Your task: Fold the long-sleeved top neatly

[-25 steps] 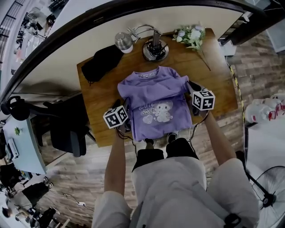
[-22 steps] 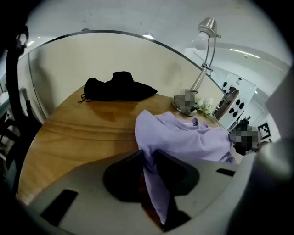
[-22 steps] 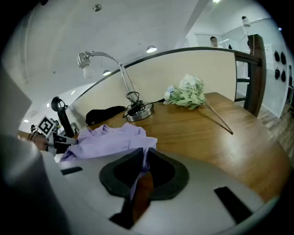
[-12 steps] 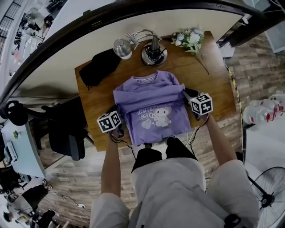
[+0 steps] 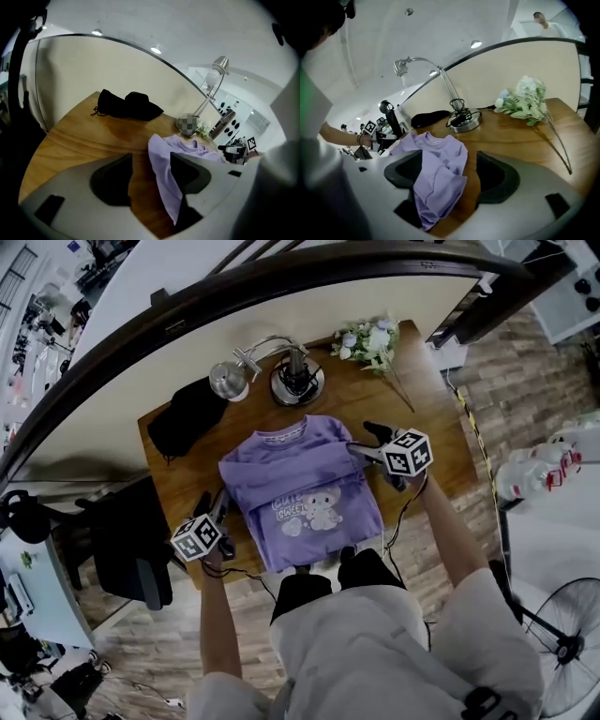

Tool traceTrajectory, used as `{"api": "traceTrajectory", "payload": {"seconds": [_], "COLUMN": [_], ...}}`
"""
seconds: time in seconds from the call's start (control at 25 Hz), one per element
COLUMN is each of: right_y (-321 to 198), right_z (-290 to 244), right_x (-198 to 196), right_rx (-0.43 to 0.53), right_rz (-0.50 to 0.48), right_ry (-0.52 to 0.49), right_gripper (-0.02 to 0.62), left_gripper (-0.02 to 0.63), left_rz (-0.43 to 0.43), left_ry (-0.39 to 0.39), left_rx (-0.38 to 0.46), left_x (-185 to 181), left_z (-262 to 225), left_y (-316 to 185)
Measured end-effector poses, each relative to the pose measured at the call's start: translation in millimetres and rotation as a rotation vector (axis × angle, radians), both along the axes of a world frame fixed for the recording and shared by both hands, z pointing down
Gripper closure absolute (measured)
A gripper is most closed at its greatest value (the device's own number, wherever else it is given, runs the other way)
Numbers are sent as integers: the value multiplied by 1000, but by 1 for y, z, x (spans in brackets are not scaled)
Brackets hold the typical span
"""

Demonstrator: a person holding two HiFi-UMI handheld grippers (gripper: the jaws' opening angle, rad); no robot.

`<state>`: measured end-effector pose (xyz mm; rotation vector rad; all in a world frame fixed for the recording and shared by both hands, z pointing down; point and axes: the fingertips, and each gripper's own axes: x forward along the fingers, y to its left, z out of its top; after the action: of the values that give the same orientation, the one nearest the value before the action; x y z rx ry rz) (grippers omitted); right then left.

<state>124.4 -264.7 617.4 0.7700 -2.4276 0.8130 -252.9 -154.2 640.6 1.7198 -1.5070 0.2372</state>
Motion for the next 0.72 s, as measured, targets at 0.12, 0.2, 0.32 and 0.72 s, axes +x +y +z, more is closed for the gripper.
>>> {"api": "traceTrajectory", "payload": {"seconds": [0.12,0.2,0.32,0.72], "right_y": [6,11,16,12], "right_z": [13,25,41,66], "right_x": [-21,-31,-39,-37], "right_rx": [-56,-86,-112,-3], "right_rz": [-77,-113,-137,-225], "right_ry": [7,36,93,369], "right_gripper": [177,158,152,249], "left_gripper": [302,275,251,247], "left_rz": [26,65,113,267], "left_ry": [111,129,130,-62], "left_rx": [-12,-47,-103,-163], "left_x": [9,20,32,48], "left_z": [8,18,31,42], "left_y": [-12,-14,-13,-17]}}
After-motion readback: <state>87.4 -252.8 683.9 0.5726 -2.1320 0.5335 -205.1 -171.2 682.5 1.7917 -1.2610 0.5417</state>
